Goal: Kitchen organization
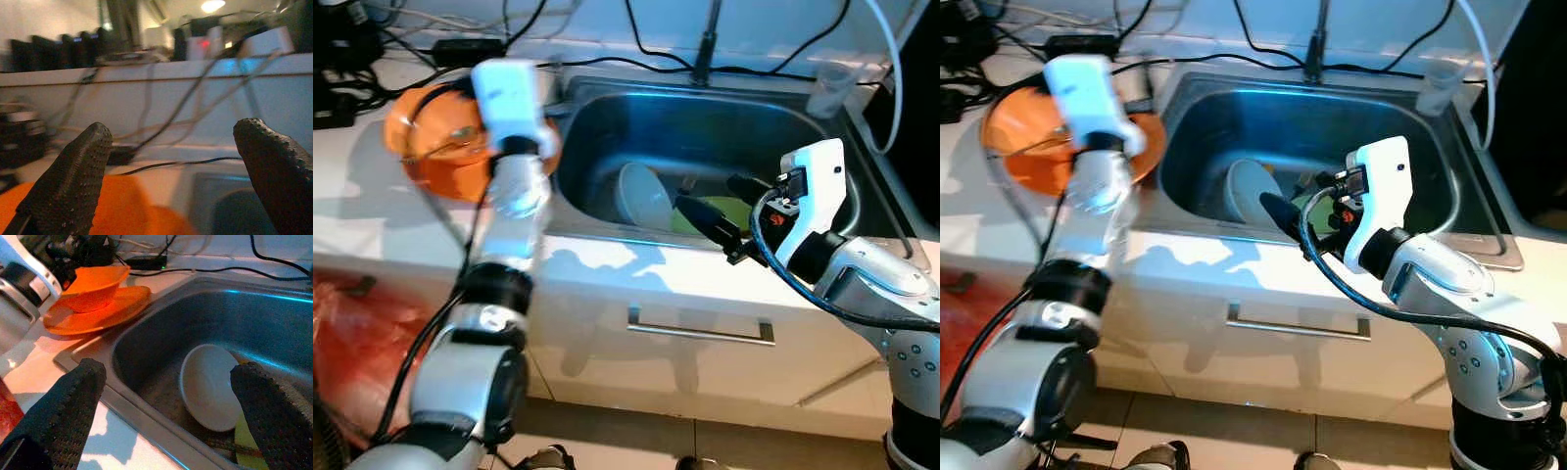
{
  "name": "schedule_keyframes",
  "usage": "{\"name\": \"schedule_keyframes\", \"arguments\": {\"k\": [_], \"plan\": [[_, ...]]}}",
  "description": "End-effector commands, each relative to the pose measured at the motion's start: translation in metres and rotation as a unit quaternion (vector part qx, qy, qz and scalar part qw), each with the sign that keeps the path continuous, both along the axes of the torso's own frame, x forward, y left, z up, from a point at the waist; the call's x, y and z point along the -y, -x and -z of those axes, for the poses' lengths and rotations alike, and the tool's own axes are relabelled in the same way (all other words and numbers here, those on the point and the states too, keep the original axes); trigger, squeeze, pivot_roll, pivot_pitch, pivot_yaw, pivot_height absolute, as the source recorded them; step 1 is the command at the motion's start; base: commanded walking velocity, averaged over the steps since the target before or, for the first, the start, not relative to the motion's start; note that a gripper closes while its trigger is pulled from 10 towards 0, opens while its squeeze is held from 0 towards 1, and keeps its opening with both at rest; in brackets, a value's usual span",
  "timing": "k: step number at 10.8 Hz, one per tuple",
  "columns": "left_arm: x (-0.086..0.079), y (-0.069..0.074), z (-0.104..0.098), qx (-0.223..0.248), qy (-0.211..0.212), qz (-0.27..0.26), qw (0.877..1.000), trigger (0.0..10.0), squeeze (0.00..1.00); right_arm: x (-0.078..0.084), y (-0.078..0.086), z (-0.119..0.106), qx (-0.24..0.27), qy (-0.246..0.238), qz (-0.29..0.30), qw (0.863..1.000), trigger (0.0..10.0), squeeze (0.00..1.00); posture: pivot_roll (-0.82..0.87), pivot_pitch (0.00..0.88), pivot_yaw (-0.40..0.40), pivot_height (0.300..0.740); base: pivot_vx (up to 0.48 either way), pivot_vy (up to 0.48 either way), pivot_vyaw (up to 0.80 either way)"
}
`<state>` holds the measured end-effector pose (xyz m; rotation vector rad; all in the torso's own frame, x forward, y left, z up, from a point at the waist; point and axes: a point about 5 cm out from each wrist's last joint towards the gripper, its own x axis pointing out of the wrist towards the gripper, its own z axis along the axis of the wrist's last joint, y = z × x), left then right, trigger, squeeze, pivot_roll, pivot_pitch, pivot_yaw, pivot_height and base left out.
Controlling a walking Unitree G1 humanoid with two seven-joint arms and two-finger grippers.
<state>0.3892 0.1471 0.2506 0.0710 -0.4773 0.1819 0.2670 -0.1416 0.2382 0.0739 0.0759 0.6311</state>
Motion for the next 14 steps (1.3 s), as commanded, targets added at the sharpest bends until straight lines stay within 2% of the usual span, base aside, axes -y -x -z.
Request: {"name": "schedule_keyframes", "arguments": {"k": [1,3,4,5,6,7,10,12,14], "plan": [[-0.002,0.002,-0.003,0.003,-0.006,-0.027,1.000,10.0,1.00,-0.003,-0.001,-0.003,0.008,-0.003,-0.011,1.000,10.0,0.00,-0.06,0.094,-0.016,0.740,0.000,0.000,0.00],[-0.021,0.009,-0.003,-0.001,-0.024,-0.078,0.997,10.0,1.00,-0.012,0.001,-0.003,0.012,-0.011,-0.047,0.999,10.0,0.00,-0.04,0.093,-0.023,0.740,0.000,0.000,0.00],[-0.029,0.015,-0.004,0.003,-0.035,-0.101,0.994,10.0,0.00,-0.015,0.001,-0.002,0.012,-0.013,-0.059,0.998,10.0,0.00,-0.03,0.091,-0.026,0.740,0.000,0.000,0.00],[-0.037,0.022,-0.006,0.005,-0.043,-0.123,0.991,10.0,0.00,-0.016,0.000,-0.001,0.011,-0.013,-0.061,0.998,10.0,0.00,-0.02,0.087,-0.028,0.740,0.000,0.000,0.00],[-0.039,0.024,-0.006,0.006,-0.045,-0.125,0.991,10.0,0.00,-0.016,-0.001,0.000,0.011,-0.014,-0.062,0.998,10.0,0.00,-0.01,0.084,-0.030,0.740,0.000,0.000,0.00],[-0.049,0.034,-0.004,-0.006,-0.050,-0.141,0.989,10.0,0.00,-0.018,-0.004,0.001,0.011,-0.016,-0.067,0.998,10.0,0.00,0.01,0.080,-0.037,0.740,0.000,0.000,0.00],[-0.068,0.048,0.012,-0.031,-0.045,-0.172,0.984,10.0,0.00,-0.022,-0.008,0.003,0.009,-0.018,-0.080,0.997,10.0,0.00,0.04,0.081,-0.061,0.740,0.000,0.000,0.00],[-0.071,0.053,0.022,-0.055,-0.024,-0.171,0.983,10.0,0.00,-0.025,-0.011,0.002,0.011,-0.017,-0.093,0.995,10.0,0.00,0.04,0.079,-0.080,0.740,0.000,0.000,0.00],[-0.065,0.050,0.029,-0.064,-0.010,-0.142,0.988,10.0,0.00,-0.025,-0.012,0.001,0.013,-0.015,-0.096,0.995,10.0,0.00,0.03,0.081,-0.086,0.740,0.000,0.000,0.00]]}}
